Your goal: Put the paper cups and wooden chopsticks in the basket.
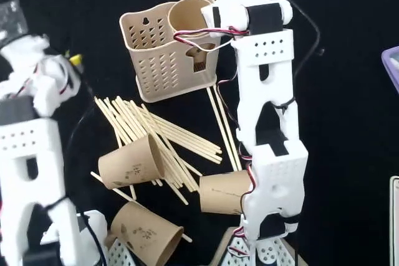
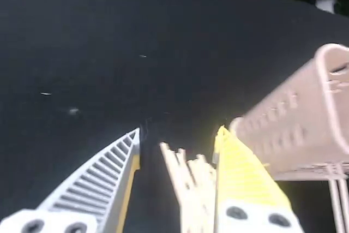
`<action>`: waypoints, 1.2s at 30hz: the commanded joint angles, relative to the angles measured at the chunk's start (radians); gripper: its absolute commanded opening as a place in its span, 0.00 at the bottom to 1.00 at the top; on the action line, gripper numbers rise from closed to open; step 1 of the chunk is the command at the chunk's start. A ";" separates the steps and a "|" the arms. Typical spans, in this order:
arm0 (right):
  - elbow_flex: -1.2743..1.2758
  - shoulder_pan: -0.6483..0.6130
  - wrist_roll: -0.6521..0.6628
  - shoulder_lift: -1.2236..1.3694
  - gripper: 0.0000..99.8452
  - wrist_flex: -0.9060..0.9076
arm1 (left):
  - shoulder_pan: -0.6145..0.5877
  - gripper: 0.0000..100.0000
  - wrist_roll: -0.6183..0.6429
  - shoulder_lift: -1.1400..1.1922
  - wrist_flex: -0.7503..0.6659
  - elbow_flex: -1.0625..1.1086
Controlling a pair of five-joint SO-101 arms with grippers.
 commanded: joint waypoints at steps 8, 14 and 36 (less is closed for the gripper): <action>-0.041 0.014 -0.003 0.030 0.19 -0.034 | 0.183 0.23 0.153 0.281 -0.158 -0.260; -0.039 0.018 -0.002 0.053 0.04 -0.029 | 0.229 0.23 0.158 0.287 -0.157 -0.320; -0.110 0.017 -0.011 0.053 0.01 0.198 | 0.303 0.22 0.149 0.299 -0.149 -0.124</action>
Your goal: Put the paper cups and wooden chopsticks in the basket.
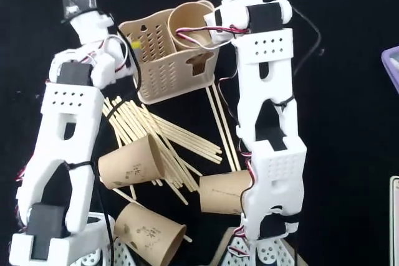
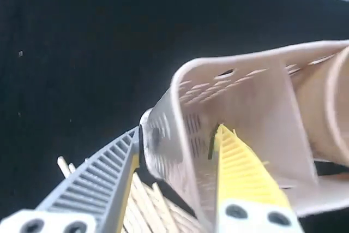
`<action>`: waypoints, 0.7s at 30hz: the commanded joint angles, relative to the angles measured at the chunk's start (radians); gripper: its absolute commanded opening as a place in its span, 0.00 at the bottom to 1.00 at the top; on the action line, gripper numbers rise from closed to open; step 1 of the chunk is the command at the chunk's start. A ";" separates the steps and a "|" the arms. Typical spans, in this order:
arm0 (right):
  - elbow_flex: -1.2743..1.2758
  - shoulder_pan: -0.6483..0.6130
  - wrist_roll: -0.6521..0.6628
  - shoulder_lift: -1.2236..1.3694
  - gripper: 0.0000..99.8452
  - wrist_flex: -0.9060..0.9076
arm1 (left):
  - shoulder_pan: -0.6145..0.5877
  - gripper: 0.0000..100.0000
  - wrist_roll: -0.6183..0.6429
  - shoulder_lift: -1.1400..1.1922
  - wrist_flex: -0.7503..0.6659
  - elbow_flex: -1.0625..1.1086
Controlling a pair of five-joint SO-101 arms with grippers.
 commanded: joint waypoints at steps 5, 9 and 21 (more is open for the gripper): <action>-0.082 0.005 -0.005 -0.012 0.01 0.103 | -0.012 0.06 0.002 -0.003 -0.071 0.013; -0.027 0.006 -0.005 -0.012 0.01 0.103 | -0.010 0.04 -0.074 -0.002 -0.110 0.008; 0.061 0.002 -0.074 -0.071 0.01 0.104 | -0.035 0.03 -0.160 0.140 -0.121 -0.117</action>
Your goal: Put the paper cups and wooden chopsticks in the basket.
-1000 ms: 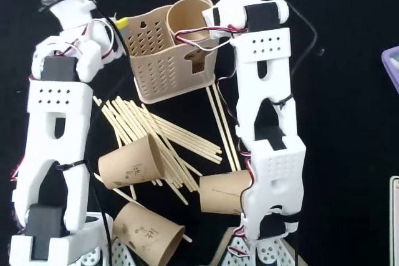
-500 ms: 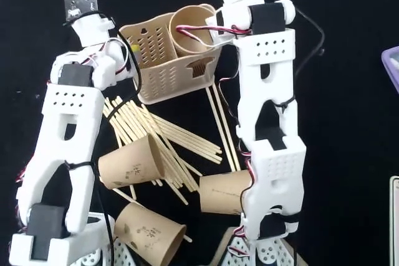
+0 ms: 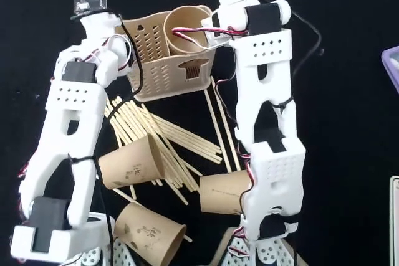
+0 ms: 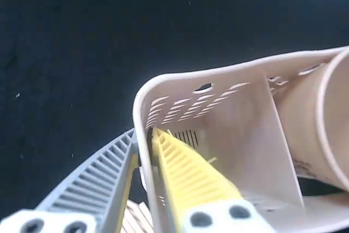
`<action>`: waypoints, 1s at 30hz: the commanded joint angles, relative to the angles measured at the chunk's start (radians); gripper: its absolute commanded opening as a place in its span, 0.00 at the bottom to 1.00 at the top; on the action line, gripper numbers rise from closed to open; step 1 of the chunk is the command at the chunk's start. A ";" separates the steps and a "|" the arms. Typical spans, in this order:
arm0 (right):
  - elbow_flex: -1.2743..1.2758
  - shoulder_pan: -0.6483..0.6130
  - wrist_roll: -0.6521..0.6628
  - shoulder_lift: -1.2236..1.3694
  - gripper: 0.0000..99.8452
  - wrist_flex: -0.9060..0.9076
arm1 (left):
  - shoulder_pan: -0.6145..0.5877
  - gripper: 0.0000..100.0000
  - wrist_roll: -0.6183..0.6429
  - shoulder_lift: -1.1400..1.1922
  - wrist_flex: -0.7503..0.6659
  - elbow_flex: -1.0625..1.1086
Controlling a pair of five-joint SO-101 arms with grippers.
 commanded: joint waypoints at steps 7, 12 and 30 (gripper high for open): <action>0.206 -0.025 -0.003 -0.185 0.01 0.009 | -0.068 0.03 -0.021 0.198 0.130 -0.337; 0.288 -0.041 -0.003 -0.189 0.01 -0.101 | -0.070 0.03 -0.025 0.233 0.218 -0.446; 0.306 -0.063 0.061 -0.173 0.01 -0.273 | -0.182 0.03 -0.025 0.305 0.224 -0.506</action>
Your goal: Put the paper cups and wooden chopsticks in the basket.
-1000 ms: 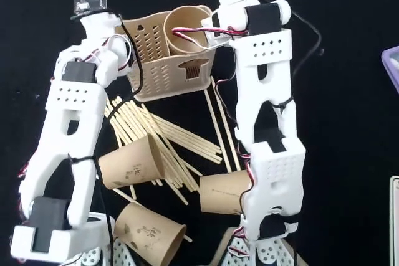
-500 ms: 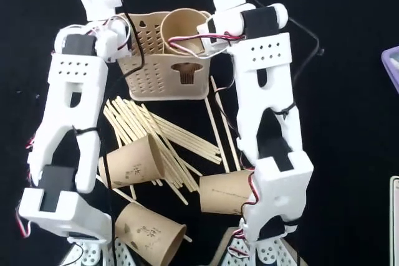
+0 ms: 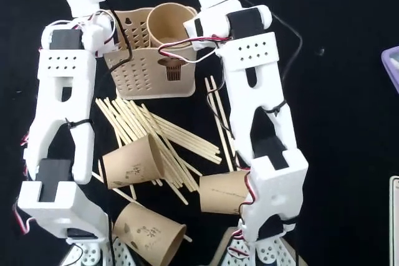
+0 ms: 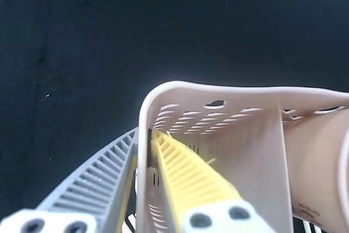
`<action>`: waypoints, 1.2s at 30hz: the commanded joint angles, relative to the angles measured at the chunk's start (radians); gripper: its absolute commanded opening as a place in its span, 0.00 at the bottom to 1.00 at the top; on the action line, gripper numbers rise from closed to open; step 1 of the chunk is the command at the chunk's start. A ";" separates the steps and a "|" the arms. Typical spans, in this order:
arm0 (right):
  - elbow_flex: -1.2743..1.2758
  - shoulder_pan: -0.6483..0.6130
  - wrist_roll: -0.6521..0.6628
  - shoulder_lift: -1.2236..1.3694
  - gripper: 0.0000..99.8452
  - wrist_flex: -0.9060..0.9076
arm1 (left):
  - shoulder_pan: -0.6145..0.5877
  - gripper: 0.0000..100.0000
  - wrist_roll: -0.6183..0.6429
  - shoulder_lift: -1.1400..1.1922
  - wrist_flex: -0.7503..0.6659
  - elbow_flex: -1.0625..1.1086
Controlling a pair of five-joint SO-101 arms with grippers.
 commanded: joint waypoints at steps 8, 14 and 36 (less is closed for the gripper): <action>-0.016 0.026 0.021 0.010 0.01 0.006 | -0.030 0.04 -0.003 -0.006 0.005 -0.061; -0.005 0.043 0.021 -0.038 0.01 0.017 | 0.025 0.14 -0.002 -0.005 0.000 -0.061; -0.058 0.038 0.021 -0.038 0.17 0.018 | -0.050 0.15 -0.002 -0.017 0.006 -0.054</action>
